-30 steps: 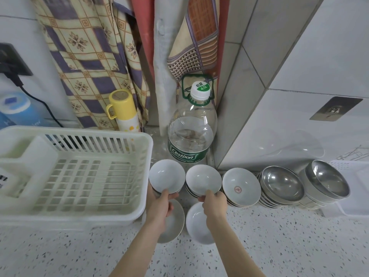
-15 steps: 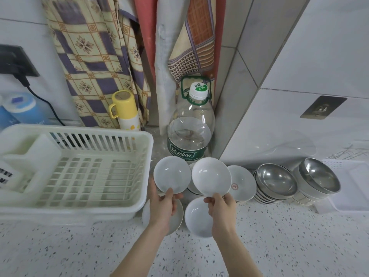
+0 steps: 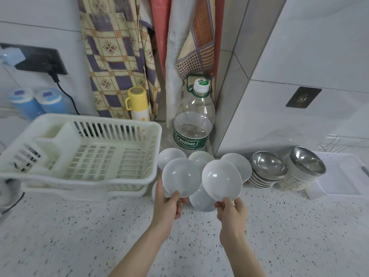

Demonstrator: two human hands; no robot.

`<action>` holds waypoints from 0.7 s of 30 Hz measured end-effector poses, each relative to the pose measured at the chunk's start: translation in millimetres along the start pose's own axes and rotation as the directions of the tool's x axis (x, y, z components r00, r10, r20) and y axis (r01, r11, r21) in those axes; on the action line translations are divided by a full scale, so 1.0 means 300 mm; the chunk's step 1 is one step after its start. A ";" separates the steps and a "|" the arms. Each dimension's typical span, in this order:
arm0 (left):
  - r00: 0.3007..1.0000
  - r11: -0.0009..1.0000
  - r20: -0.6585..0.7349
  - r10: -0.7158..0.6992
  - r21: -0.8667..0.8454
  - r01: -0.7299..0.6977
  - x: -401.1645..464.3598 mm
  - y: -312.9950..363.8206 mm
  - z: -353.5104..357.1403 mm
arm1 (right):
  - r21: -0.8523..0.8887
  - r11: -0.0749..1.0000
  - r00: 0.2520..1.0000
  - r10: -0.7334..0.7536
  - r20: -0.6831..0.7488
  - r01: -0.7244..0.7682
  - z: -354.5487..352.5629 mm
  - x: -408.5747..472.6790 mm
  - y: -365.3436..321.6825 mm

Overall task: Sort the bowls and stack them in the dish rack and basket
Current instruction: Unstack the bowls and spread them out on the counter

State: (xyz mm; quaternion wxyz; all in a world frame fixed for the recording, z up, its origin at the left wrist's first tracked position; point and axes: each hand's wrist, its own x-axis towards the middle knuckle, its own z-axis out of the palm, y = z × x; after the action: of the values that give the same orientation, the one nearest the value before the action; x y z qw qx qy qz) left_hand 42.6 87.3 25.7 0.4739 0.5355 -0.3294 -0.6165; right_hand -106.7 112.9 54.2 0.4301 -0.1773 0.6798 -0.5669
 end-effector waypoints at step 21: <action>0.982 0.993 -0.153 -0.114 0.013 0.117 -0.268 -0.145 -0.322 | -0.168 0.984 0.995 0.065 0.079 -0.051 0.001 -0.227 0.225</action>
State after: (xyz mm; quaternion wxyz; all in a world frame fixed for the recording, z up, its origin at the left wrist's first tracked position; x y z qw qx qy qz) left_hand 124.7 186.9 -6.2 0.4551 0.6045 -0.2674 -0.5966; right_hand -51.1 182.3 18.1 0.4583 -0.2164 0.7108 -0.4877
